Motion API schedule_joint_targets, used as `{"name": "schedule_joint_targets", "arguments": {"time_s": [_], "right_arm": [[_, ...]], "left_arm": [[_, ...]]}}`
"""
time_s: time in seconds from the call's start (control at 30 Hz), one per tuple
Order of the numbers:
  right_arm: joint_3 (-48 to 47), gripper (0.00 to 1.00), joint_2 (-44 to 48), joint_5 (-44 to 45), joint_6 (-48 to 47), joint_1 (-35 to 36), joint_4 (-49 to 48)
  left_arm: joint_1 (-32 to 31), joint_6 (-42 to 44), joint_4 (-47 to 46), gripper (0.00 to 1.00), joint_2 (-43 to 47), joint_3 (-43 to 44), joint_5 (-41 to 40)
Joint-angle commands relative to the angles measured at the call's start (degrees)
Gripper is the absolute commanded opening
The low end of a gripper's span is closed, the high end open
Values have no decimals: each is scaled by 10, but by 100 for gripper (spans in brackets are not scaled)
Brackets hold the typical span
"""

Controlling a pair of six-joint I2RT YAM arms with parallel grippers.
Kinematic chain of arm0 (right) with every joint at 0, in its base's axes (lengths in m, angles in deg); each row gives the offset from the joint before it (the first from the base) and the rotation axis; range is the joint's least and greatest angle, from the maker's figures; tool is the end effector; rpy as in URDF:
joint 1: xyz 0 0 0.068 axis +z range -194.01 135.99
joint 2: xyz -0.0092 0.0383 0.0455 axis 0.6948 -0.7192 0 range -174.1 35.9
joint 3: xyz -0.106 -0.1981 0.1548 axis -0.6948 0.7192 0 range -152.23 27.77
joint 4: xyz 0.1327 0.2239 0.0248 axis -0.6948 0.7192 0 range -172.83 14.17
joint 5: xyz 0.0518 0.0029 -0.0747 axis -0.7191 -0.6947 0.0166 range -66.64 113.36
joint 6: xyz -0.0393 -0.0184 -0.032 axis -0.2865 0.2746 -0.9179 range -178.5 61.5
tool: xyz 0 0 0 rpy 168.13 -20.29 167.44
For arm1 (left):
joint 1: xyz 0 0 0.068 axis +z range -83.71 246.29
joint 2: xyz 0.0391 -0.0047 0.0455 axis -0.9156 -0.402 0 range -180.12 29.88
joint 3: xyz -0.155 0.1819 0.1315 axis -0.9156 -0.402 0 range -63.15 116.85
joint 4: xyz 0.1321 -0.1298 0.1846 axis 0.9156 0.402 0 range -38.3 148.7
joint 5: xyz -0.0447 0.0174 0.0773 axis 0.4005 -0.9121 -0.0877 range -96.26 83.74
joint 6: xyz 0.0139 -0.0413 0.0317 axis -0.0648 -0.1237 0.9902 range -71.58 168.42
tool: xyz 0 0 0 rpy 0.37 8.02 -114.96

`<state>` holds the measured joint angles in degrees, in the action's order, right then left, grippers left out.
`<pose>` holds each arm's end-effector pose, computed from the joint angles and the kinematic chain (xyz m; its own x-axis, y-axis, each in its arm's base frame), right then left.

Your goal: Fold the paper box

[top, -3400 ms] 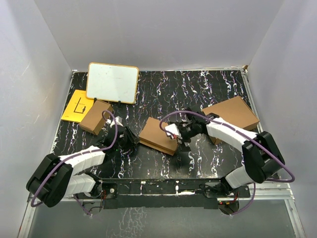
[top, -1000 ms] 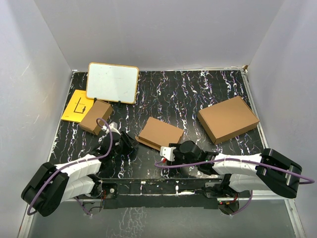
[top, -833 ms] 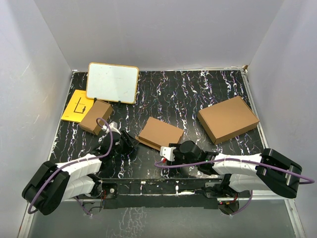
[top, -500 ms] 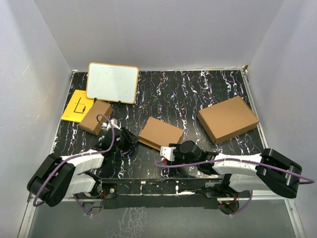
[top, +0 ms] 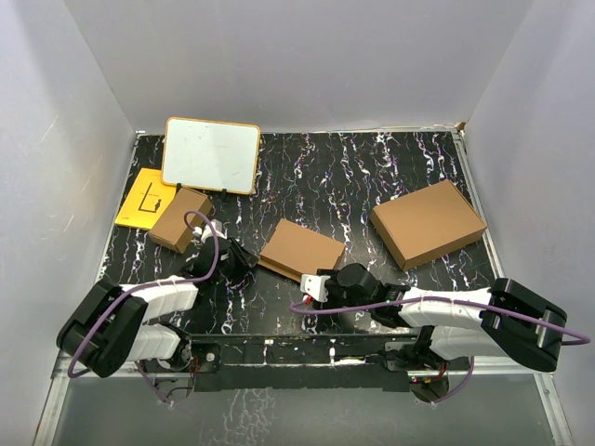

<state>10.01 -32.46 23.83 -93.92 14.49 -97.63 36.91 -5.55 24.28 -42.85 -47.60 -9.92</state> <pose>0.1118 0.1818 0.1436 0.2430 -0.7124 -0.6583 -0.8691 0.1415 -0.4739 0.1928 -0.1060 0.1379 -0.6114 -0.5819 -0.5363 -0.0902 0.7245 -0.6833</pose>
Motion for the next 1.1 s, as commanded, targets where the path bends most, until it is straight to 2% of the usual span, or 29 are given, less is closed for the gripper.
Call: {"name": "schedule_joint_targets", "arguments": {"time_s": [0.0, 0.5, 0.8, 1.07], "right_arm": [[-3, 47, 0, -21, 18, 3, 3], [-4, 47, -3, -24, 16, 3, 5], [-4, 47, -3, -24, 17, 3, 6], [-5, 48, -8, -18, 26, 3, 7]], "left_arm": [[3, 16, 5, 24, -13, 8, 0], [4, 66, -104, 4, -25, -32, 32], [3, 84, -142, 0, -22, -47, 39], [3, 93, -159, 0, -18, -63, 40]]}}
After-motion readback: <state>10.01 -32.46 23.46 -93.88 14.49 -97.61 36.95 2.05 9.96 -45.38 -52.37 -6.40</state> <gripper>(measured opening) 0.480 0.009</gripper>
